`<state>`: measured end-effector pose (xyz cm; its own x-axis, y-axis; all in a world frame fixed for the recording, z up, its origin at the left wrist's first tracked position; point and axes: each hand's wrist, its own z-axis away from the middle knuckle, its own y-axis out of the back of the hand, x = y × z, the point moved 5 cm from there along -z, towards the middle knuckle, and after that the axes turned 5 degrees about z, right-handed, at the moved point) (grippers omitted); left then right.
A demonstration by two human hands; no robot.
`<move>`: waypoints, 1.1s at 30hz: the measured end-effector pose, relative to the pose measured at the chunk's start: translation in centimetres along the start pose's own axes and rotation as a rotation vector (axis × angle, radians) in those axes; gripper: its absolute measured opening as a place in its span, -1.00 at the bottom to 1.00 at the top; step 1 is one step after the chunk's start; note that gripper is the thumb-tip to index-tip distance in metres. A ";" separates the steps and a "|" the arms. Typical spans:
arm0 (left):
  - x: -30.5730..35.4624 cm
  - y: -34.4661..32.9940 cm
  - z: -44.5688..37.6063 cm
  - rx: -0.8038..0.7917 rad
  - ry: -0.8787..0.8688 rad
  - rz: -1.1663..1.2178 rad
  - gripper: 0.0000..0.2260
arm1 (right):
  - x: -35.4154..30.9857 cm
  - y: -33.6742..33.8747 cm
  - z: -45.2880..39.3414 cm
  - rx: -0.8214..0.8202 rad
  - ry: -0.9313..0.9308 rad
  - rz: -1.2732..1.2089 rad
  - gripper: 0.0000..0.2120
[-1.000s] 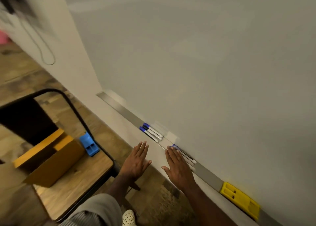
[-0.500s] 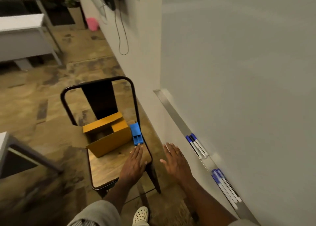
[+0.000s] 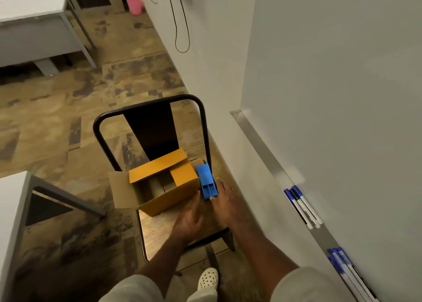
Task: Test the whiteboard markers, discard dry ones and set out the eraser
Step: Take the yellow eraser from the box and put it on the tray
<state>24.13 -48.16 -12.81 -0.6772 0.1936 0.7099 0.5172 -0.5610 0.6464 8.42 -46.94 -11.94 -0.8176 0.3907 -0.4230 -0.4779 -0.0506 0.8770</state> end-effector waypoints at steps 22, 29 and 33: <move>0.6 -1.9 -3.8 -0.059 0.026 0.585 -0.39 | 0.5 -4.0 -2.0 0.175 -0.065 -0.129 -0.58; 6.8 -3.1 -6.1 -0.074 -0.088 0.644 -0.45 | 4.9 1.9 0.1 0.301 -0.102 -0.094 -0.45; 11.6 -3.8 -8.2 -0.073 -0.165 0.594 -0.45 | 8.2 7.5 -0.1 0.469 -0.139 -0.038 -0.35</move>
<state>10.05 -50.34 -9.34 -0.1913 -0.0502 0.9802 0.7397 -0.6638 0.1104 -1.87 -44.19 -8.84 -0.7364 0.5048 -0.4504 -0.2845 0.3730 0.8832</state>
